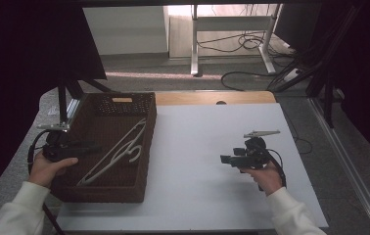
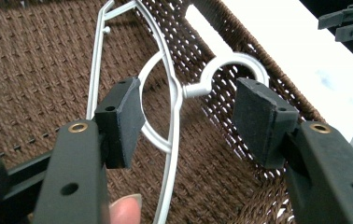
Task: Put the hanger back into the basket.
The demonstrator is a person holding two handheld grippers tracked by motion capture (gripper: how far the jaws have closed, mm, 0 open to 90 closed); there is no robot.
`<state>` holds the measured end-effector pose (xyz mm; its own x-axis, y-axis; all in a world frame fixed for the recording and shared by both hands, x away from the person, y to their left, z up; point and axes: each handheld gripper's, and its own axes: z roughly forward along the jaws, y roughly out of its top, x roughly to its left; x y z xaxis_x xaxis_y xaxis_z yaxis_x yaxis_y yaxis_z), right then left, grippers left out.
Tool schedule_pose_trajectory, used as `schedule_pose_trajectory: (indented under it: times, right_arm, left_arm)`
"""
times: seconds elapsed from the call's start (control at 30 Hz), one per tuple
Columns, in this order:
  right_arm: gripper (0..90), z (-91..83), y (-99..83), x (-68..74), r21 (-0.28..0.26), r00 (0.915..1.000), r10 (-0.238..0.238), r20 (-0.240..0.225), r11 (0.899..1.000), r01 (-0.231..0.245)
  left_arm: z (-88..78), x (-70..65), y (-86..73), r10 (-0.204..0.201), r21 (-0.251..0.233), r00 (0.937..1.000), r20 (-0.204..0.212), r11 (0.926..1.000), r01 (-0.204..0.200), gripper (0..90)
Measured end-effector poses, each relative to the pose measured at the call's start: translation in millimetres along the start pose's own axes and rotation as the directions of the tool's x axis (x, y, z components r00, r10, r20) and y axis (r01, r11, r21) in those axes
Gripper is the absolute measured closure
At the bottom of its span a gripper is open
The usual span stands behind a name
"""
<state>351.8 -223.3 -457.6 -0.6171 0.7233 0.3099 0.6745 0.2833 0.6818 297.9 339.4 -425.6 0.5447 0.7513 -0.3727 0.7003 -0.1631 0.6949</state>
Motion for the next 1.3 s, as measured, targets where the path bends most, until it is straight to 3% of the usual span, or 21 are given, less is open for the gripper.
schedule_pose_trajectory:
  times: [0.13,0.2,0.37,0.5,0.7,0.8,1.0,1.3]
  right_arm:
    - [27.6,-1.1,-0.1,-0.7,-0.002,1.0000,-0.003,0.001,1.000,0.003]
    - [27.4,-2.1,-0.2,-1.1,-0.007,1.0000,-0.004,0.001,1.000,0.004]
    - [26.9,-6.2,-0.3,-1.7,-0.023,0.9999,-0.012,0.003,1.000,0.012]
    - [26.1,-8.5,-3.6,-1.9,-0.032,0.9995,-0.031,0.009,0.999,0.031]
    - [23.8,-11.1,-5.0,-2.7,-0.050,0.9979,-0.062,0.019,0.997,0.063]
    - [21.8,-10.6,-5.2,-3.1,-0.054,0.9961,-0.086,0.019,0.995,0.087]
    - [18.7,-7.4,-8.9,-6.9,-0.033,0.9907,-0.130,0.042,0.991,0.131]
    - [16.5,-6.9,-11.7,-13.3,-0.041,0.9885,-0.130,0.076,0.990,0.134]
  left_arm:
    - [3.2,-11.4,4.7,0.024,-0.024,0.9997,0.002,0.9994,-0.024,39.3]
    - [4.9,-20.2,7.5,0.046,-0.030,0.9986,-0.028,0.9985,-0.047,38.3]
    - [11.6,-46.6,11.8,0.088,-0.054,0.9950,-0.047,0.9944,-0.091,35.6]
    - [23.6,-68.4,13.5,0.128,-0.041,0.9881,-0.086,0.9905,-0.132,33.2]
    - [45.3,-91.4,14.2,0.130,-0.035,0.9854,-0.110,0.9903,-0.135,30.4]
    - [55.7,-99.0,13.2,0.123,-0.028,0.9840,-0.129,0.9914,-0.128,29.0]
    - [64.5,-107.1,8.3,0.092,-0.033,0.9872,-0.131,0.9948,-0.097,27.1]
    - [63.4,-112.0,4.0,0.109,-0.046,0.9851,-0.133,0.9922,-0.116,27.3]
